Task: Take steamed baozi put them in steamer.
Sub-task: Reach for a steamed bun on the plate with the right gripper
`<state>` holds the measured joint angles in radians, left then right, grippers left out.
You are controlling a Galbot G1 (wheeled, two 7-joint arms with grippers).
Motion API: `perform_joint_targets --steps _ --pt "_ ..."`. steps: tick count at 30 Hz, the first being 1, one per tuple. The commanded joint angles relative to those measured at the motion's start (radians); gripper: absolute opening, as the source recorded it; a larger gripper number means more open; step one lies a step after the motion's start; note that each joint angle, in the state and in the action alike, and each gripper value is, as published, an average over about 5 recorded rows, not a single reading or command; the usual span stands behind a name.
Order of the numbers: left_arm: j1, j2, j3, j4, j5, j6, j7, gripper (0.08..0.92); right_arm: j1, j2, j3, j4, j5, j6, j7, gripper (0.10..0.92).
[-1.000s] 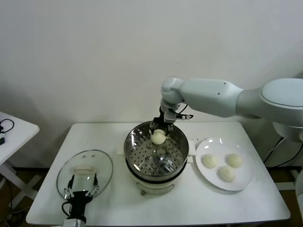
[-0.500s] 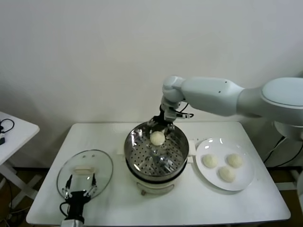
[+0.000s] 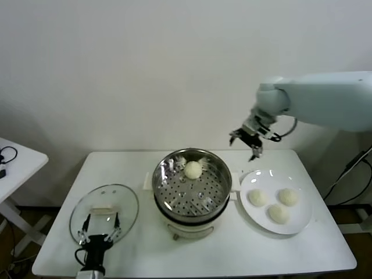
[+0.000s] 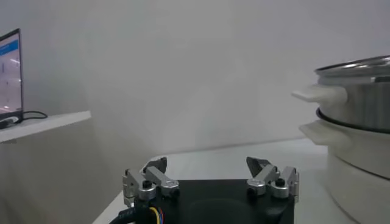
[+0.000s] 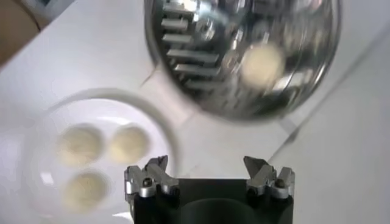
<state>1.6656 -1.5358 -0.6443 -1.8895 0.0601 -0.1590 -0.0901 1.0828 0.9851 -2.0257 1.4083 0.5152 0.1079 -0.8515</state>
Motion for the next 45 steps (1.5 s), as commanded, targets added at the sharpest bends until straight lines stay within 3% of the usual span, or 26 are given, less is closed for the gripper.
perform_joint_targets --steps 1,7,16,32,40,45 --pt "-0.002 -0.005 0.005 0.004 0.005 0.0 0.0 0.823 0.054 -0.269 -0.175 0.18 0.153 -0.392 0.057 0.823" --pt "-0.005 -0.007 0.004 0.016 0.012 0.001 -0.001 0.823 -0.212 -0.319 0.028 0.109 0.114 -0.419 0.085 0.823" --pt "-0.002 -0.01 -0.01 0.034 0.017 0.002 -0.002 0.823 -0.526 -0.254 0.262 -0.082 0.048 -0.413 0.1 0.823" --pt "-0.003 -0.013 -0.021 0.062 0.035 -0.015 -0.009 0.823 -0.709 -0.155 0.418 -0.261 -0.025 -0.392 0.103 0.818" --pt "-0.004 -0.012 -0.027 0.062 0.036 -0.016 -0.01 0.823 -0.719 -0.154 0.443 -0.263 -0.047 -0.388 0.106 0.687" --pt "0.001 -0.012 -0.029 0.053 0.037 -0.018 -0.011 0.823 -0.61 -0.18 0.387 -0.186 -0.008 -0.392 0.102 0.646"
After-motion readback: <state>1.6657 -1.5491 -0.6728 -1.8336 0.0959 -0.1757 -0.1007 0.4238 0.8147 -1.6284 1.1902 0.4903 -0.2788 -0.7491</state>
